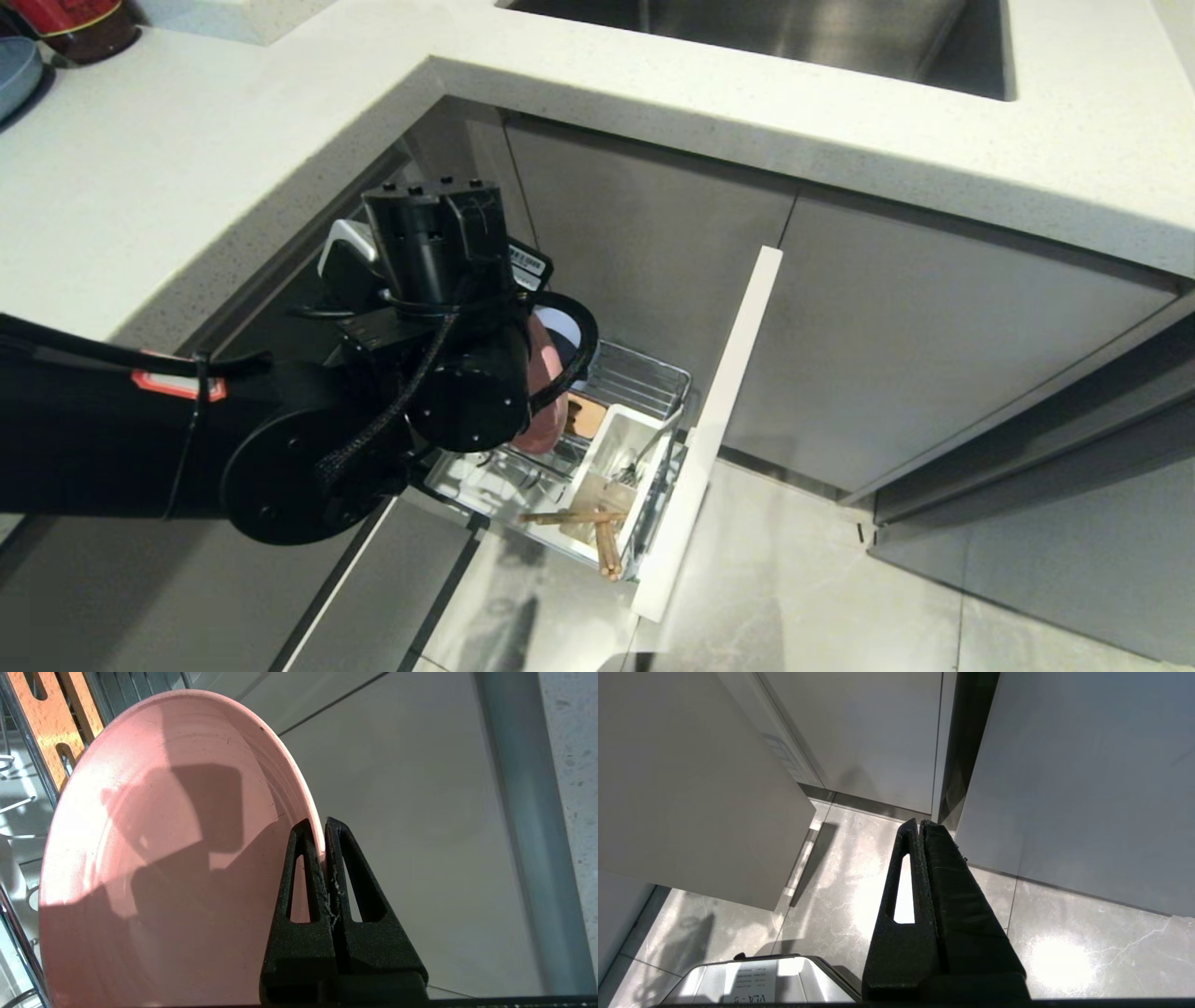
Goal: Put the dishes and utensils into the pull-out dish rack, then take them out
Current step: Pick up the plate and place it in the cupboard
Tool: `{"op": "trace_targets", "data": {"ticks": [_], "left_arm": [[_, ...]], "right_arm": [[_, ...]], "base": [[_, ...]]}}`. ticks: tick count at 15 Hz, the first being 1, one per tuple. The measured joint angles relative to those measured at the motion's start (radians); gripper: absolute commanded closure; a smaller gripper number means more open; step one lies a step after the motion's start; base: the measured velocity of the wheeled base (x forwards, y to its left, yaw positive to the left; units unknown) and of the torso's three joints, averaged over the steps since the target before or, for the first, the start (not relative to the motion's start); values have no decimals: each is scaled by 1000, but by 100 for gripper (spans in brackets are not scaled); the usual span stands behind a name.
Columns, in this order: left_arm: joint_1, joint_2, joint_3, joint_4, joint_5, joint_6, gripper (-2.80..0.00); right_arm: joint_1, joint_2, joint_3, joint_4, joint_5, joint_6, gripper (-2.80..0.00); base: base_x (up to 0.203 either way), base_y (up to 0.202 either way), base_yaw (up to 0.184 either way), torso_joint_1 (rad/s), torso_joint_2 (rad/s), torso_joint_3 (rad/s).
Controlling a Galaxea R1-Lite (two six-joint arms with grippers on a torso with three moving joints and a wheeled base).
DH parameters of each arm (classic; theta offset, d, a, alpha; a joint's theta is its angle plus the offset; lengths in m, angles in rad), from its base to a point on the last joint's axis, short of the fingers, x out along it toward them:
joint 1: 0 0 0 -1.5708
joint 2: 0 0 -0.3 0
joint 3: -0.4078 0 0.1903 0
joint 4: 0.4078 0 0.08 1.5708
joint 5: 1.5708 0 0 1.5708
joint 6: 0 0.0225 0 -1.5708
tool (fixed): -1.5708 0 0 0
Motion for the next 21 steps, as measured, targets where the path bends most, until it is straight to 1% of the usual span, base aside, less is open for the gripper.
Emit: {"op": "trace_targets", "data": {"ticks": [4,6,9,12,21], "left_arm": [[5,4,16,-2,6,-3,0],[5,10,34,-7,21,-7,0],[4,16,62,-34,26,-5,0],[3,19,71,-34,41,-3,0],[-3,27,100,-31,51,2,0]], "right_arm": [[0,0,0,0,0,0,0],[0,0,0,0,0,0,0],[0,0,0,0,0,0,0],[0,0,0,0,0,0,0],[0,0,0,0,0,0,0]], "base": [[0,0,0,0,0,0],[0,0,0,0,0,0],[0,0,0,0,0,0],[0,0,0,0,0,0],[0,0,0,0,0,0]]}}
